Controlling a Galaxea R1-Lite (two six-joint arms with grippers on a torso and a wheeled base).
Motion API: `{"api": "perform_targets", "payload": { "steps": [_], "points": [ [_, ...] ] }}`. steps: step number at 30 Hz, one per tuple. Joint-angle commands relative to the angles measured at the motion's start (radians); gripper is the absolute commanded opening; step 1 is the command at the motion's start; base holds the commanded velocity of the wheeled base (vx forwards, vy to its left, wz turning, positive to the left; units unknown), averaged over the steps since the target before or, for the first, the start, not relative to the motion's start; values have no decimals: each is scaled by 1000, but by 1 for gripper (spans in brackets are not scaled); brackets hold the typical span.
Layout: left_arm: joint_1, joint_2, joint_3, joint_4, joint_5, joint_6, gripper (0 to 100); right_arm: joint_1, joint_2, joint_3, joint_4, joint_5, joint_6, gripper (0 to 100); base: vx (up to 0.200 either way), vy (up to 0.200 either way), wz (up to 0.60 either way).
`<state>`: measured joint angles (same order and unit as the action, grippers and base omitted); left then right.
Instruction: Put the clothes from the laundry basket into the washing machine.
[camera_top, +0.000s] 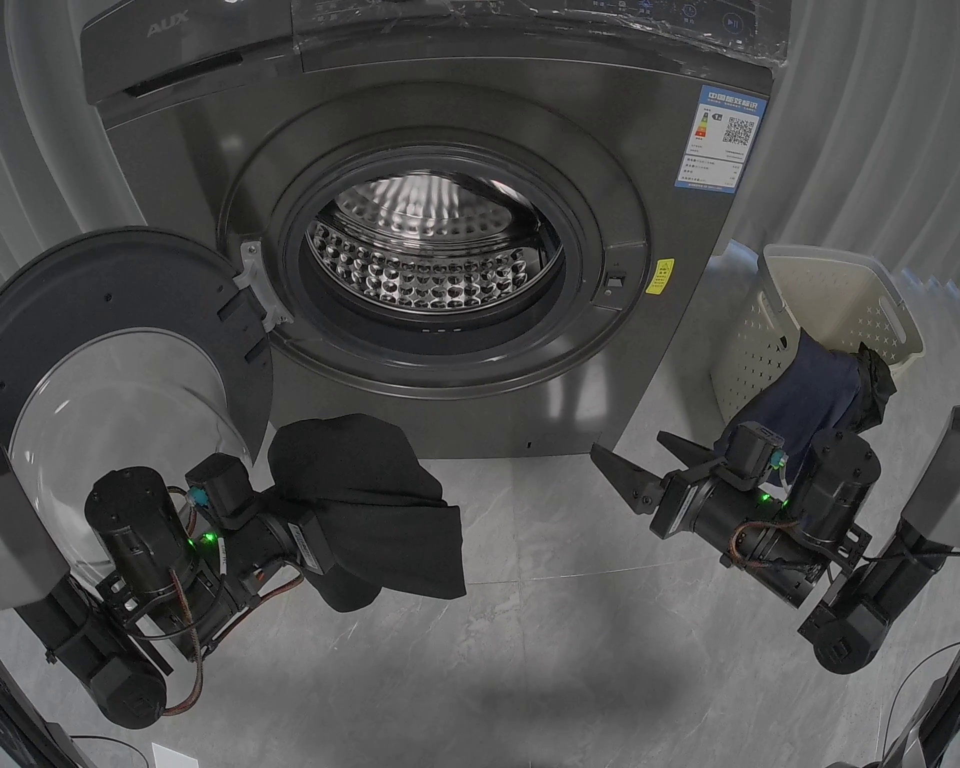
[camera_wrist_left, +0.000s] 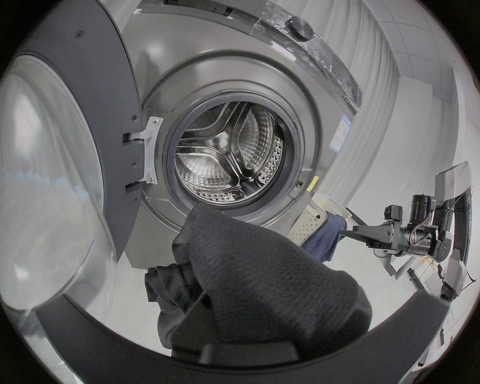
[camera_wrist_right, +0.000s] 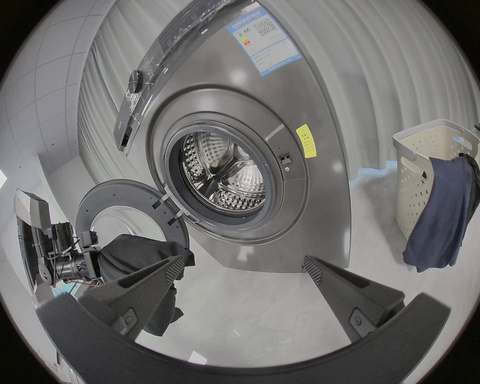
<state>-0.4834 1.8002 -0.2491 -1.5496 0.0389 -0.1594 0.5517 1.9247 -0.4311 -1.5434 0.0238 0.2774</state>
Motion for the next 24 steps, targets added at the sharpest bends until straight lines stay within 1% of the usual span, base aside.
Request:
{"api": "perform_targets", "payload": {
  "steps": [1, 4, 6, 7, 8, 9, 10, 13, 14, 15, 20, 23, 24],
  "points": [
    [-4, -4, 1, 0, 1, 0, 0, 8, 11, 55, 0, 1, -20, 100, 200, 0, 0],
    [-7, -4, 1, -1, 1, 1, 0, 8, 14, 115, 0, 7, -67, 100, 200, 0, 0],
    [-9, -5, 1, -1, 1, 3, 0, 22, 10, 169, 0, 16, -95, 100, 200, 0, 0],
    [-9, -5, 1, -1, 1, 3, 0, 25, 10, 172, 0, 18, -96, 100, 200, 0, 0],
    [-9, -5, 2, -1, 2, 7, 0, 56, 7, 203, -1, 27, -103, 100, 200, 0, 0],
    [-9, -5, 2, -1, 2, 7, 0, 65, 7, 209, -1, 30, -104, 100, 200, 0, 0],
    [-9, -5, 2, -1, 2, 9, 0, 94, 4, 235, -1, 36, -104, 100, 200, 0, 0],
    [-18, -4, 5, -1, 2, 11, 0, 146, -19, 268, 0, 38, -106, 100, 200, 0, 0],
    [-18, -4, 5, -1, 2, 11, 0, 146, -19, 268, 0, 38, -106, 100, 200, 0, 0],
    [-32, -1, 1, -1, 4, 9, 0, 169, -30, 272, 0, 38, -106, 100, 200, 0, 0],
    [-81, 5, -27, -1, 4, 6, 0, 183, -53, 282, 0, 38, -107, 100, 200, 0, 0],
    [-93, 27, -76, -1, 4, 6, 0, 212, -56, 287, 0, 34, -112, 100, 200, 0, 0],
    [-93, 31, -84, -1, 4, 6, 0, 214, -56, 288, 0, 34, -112, 100, 0, 0, 0]
  ]
}}
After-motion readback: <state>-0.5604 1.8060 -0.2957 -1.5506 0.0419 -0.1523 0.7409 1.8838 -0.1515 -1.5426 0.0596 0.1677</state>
